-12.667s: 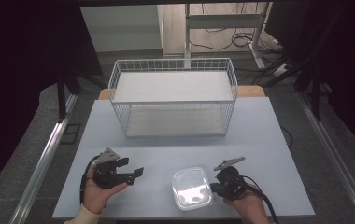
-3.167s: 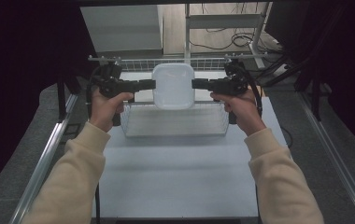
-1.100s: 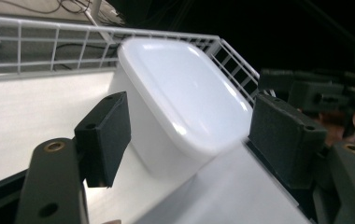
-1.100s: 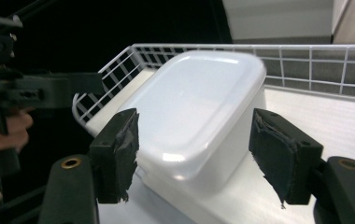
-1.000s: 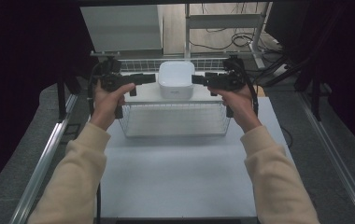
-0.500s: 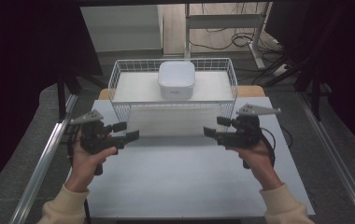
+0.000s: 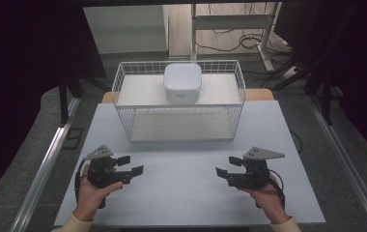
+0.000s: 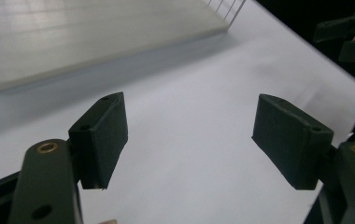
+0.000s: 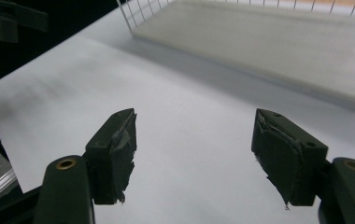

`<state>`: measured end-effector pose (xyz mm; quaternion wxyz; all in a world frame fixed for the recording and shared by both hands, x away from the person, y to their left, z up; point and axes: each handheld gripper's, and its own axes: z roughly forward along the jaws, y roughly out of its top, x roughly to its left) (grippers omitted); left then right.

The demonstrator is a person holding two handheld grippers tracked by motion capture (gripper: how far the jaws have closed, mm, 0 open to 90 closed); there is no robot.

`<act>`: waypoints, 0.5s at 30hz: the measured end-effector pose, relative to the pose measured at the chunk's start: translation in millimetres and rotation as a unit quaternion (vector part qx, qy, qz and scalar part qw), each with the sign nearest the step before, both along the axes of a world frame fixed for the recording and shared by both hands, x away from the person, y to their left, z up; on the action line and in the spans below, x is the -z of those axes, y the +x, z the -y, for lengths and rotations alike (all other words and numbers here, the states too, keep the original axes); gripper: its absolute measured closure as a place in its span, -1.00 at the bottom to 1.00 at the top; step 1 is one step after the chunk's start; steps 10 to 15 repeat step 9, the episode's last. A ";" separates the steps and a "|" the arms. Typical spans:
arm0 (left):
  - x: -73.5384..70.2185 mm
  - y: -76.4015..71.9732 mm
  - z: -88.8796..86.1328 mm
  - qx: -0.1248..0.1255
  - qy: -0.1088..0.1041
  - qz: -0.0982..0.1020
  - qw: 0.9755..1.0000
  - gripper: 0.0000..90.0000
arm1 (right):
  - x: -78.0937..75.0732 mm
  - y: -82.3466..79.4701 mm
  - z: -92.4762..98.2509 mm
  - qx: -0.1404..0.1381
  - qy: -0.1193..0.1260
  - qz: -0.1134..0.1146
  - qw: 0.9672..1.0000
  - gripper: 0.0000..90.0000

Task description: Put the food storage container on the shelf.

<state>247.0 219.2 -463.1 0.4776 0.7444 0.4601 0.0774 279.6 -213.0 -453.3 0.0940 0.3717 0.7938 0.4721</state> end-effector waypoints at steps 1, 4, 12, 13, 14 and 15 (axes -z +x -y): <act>2.9 -0.4 0.6 0.000 0.006 -0.002 1.000 -0.42 | 2.1 0.6 0.0 -0.001 -0.001 -0.002 1.000 -0.31; 5.8 -0.6 0.3 -0.002 0.006 -0.006 1.000 -0.42 | 4.0 0.6 -3.8 -0.004 -0.011 0.004 1.000 -0.32; 3.2 0.3 -1.3 -0.011 -0.001 -0.002 1.000 -0.45 | 0.4 -1.5 -2.5 0.000 0.001 0.023 1.000 -0.42; 3.2 0.3 -1.3 -0.011 -0.001 -0.002 1.000 -0.45 | 0.4 -1.5 -2.5 0.000 0.001 0.023 1.000 -0.42; 3.2 0.3 -1.3 -0.011 -0.001 -0.002 1.000 -0.45 | 0.4 -1.5 -2.5 0.000 0.001 0.023 1.000 -0.42; 3.2 0.3 -1.3 -0.011 -0.001 -0.002 1.000 -0.45 | 0.4 -1.5 -2.5 0.000 0.001 0.023 1.000 -0.42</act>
